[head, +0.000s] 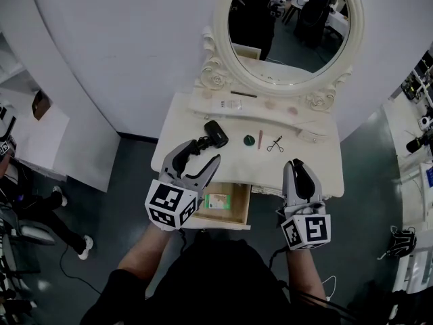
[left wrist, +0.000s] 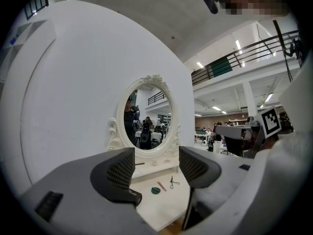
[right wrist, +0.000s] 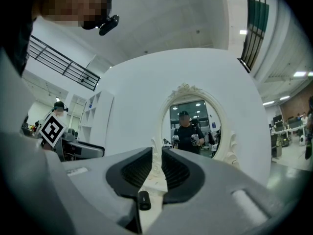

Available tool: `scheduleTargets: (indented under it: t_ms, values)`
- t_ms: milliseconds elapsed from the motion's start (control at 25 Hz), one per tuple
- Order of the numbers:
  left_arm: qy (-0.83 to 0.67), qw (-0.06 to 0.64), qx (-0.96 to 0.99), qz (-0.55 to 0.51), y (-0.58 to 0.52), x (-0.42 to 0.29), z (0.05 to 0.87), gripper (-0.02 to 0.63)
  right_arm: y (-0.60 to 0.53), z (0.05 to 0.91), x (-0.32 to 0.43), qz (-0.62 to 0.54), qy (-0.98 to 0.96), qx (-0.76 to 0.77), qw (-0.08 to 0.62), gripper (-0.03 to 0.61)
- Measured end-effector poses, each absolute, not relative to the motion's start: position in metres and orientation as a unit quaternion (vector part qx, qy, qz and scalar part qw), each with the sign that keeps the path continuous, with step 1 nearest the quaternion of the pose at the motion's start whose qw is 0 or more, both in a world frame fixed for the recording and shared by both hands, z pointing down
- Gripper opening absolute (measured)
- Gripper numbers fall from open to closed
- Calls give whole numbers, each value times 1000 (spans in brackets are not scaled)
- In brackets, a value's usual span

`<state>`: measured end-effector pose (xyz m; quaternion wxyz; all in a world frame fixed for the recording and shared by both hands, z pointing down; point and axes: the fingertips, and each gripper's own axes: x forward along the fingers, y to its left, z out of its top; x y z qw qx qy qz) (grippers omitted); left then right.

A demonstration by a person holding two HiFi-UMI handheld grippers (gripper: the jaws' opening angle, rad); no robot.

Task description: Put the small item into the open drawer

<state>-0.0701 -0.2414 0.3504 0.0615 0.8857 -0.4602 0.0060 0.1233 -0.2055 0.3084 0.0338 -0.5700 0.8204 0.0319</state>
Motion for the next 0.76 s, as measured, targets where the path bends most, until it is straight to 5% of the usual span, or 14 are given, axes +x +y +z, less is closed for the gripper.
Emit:
scheduleTargets:
  t_ms: [760]
  values:
    - [-443, 65, 894, 15, -250, -74, 359, 279, -214, 311, 114, 29, 816, -576, 33, 60]
